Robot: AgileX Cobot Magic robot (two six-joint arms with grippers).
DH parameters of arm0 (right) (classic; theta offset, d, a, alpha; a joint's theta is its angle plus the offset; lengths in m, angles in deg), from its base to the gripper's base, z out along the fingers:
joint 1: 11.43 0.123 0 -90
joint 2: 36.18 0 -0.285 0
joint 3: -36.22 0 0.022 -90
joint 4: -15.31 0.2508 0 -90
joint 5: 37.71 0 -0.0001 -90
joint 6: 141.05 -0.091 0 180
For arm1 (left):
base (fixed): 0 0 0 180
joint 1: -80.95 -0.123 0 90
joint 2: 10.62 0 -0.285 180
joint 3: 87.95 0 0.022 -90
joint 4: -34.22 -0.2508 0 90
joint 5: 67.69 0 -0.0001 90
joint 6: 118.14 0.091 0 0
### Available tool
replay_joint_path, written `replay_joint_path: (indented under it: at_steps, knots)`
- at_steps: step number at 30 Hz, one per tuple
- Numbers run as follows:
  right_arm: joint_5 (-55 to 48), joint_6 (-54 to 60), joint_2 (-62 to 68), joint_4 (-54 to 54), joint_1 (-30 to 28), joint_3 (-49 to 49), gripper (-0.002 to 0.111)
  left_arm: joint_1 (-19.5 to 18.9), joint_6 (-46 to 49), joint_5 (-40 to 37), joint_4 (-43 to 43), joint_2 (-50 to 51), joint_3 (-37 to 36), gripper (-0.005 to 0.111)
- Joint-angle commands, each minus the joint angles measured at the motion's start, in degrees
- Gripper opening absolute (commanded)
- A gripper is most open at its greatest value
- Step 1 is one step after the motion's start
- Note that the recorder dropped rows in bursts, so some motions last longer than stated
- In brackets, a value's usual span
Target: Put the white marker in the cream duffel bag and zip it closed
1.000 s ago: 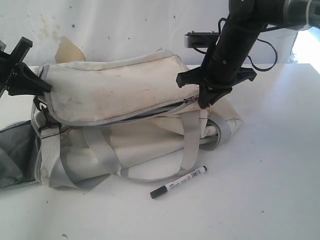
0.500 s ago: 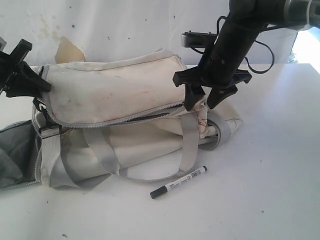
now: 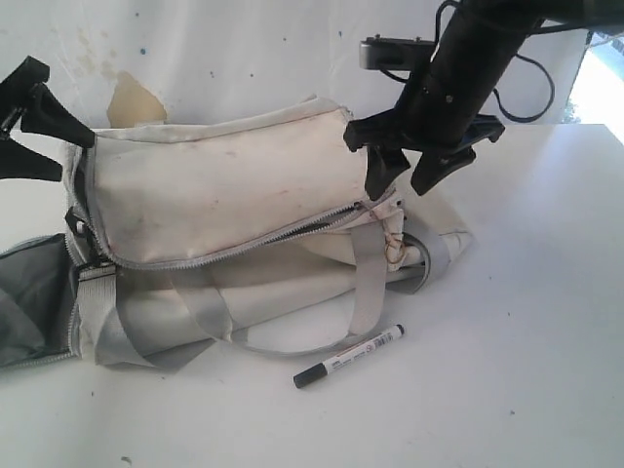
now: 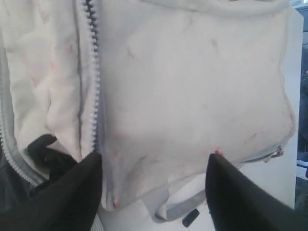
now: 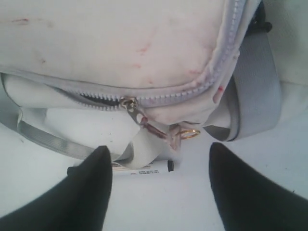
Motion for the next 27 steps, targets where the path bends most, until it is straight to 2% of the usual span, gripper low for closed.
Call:
replay_joint_path:
  at_steps: [1, 4, 7, 11, 15, 18, 27]
  knots:
    - [-0.08, 0.60, -2.64, -0.68, -0.47, 0.04, 0.048, -0.27, -7.08, -3.06, -9.09, -3.86, -0.28, 0.061]
    - [-0.08, 0.36, -5.00, -0.68, -0.36, 1.55, 0.040, 0.59, -6.48, -3.06, -9.42, -7.32, -5.48, 0.061]
    - [-0.08, 0.66, -8.26, -0.68, -0.36, 5.63, 0.039, 3.33, -6.22, -1.46, -9.20, -9.67, -11.38, 0.061]
    - [2.77, 1.06, -13.75, -0.56, -0.36, 13.38, 0.039, 6.67, -6.39, 5.09, -3.56, -9.80, -18.66, 0.061]
    - [7.21, 2.51, -18.22, -0.45, -0.36, 19.86, 0.039, 7.27, -4.68, 10.46, 3.03, -9.80, -23.08, 0.061]
    - [11.92, 4.21, -21.51, -0.45, -0.36, 25.08, 0.039, 7.27, -3.44, 10.85, 6.26, -9.80, -25.92, 0.061]
    - [20.99, 4.90, -27.62, -0.45, -0.36, 36.49, 0.039, 7.27, 0.10, 8.99, 3.00, -9.80, -30.26, 0.061]
